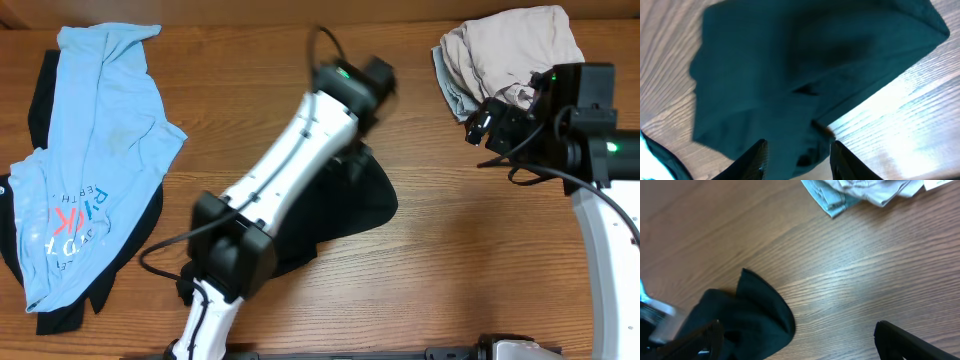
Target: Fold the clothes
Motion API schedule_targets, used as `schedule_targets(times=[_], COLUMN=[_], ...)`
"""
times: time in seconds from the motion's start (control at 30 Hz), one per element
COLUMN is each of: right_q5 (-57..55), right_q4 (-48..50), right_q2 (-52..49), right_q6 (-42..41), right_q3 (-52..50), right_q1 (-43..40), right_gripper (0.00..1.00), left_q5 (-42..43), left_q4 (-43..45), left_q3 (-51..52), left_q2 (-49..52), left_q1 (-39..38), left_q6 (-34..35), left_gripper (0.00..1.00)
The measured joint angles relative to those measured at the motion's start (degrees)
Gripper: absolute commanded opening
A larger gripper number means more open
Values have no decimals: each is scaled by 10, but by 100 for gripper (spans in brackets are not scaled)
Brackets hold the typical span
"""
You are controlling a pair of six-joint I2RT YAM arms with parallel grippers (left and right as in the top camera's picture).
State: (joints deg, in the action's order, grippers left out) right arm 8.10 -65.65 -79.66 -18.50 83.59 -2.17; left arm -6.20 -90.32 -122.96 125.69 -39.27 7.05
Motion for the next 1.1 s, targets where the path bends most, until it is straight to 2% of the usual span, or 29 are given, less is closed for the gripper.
schedule_targets(times=[0.2, 0.43, 1.1], right_q5=[0, 0, 0], right_q4=[-11, -13, -13], right_q2=[-22, -22, -22], right_q6=[17, 29, 34], right_q3=[0, 0, 0], right_q1=[0, 0, 0], right_gripper=[100, 100, 100], left_q5=[-58, -87, -107], left_q4=[53, 114, 195], left_q3=[93, 191, 284], left_q2=[0, 0, -8], left_q1=[-70, -50, -45], left_q6=[16, 21, 20], left_gripper=[42, 42, 40])
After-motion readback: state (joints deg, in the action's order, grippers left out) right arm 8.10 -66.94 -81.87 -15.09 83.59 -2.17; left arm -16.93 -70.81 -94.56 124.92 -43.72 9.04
